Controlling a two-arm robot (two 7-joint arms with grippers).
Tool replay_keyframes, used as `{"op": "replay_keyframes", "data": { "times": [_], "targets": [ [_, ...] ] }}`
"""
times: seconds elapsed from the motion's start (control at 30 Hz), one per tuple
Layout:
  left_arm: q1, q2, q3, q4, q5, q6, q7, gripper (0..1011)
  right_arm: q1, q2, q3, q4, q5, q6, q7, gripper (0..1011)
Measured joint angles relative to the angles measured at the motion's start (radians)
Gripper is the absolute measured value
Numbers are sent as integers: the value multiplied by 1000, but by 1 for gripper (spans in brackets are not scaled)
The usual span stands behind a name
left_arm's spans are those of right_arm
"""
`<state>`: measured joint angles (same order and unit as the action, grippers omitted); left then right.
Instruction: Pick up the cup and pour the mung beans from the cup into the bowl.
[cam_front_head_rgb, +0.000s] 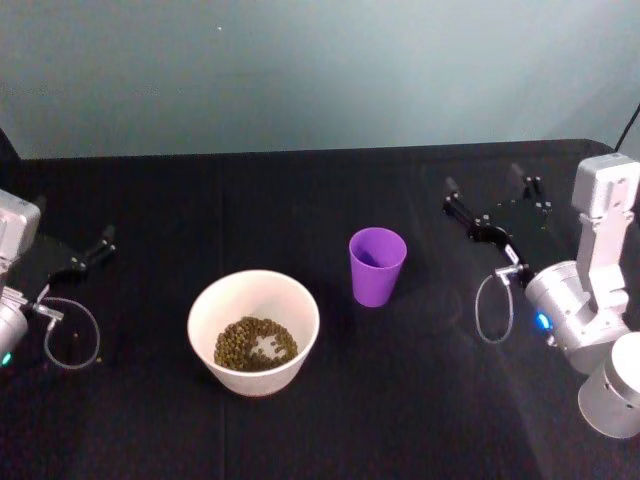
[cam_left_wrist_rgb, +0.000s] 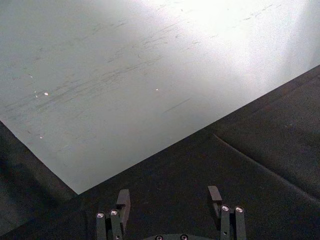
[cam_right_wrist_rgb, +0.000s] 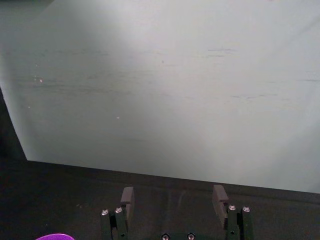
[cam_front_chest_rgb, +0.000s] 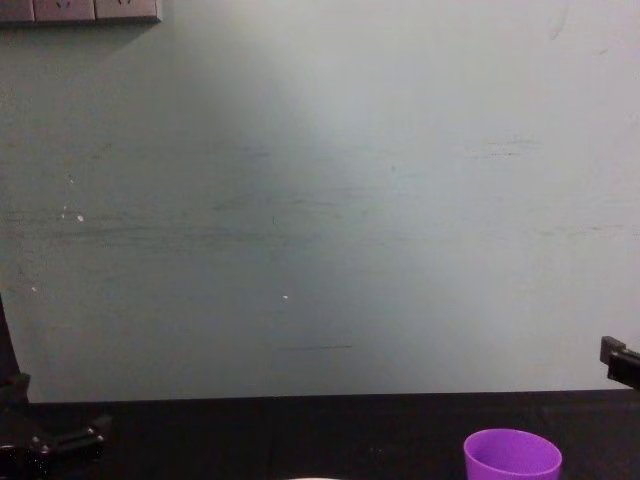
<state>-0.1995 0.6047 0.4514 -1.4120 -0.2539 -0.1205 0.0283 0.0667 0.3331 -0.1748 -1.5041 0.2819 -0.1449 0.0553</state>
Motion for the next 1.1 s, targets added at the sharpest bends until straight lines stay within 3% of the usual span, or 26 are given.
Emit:
{"op": "replay_keyframes", "data": {
  "times": [0.2,1.1],
  "targets": [
    [0,0,0,0,0,0,0,1011,3,-13,9,26,-6,-25,15,1003],
    [0,0,0,0,0,0,0,1012,2,-9,6,17,-5,-18,12,1003]
  ]
}}
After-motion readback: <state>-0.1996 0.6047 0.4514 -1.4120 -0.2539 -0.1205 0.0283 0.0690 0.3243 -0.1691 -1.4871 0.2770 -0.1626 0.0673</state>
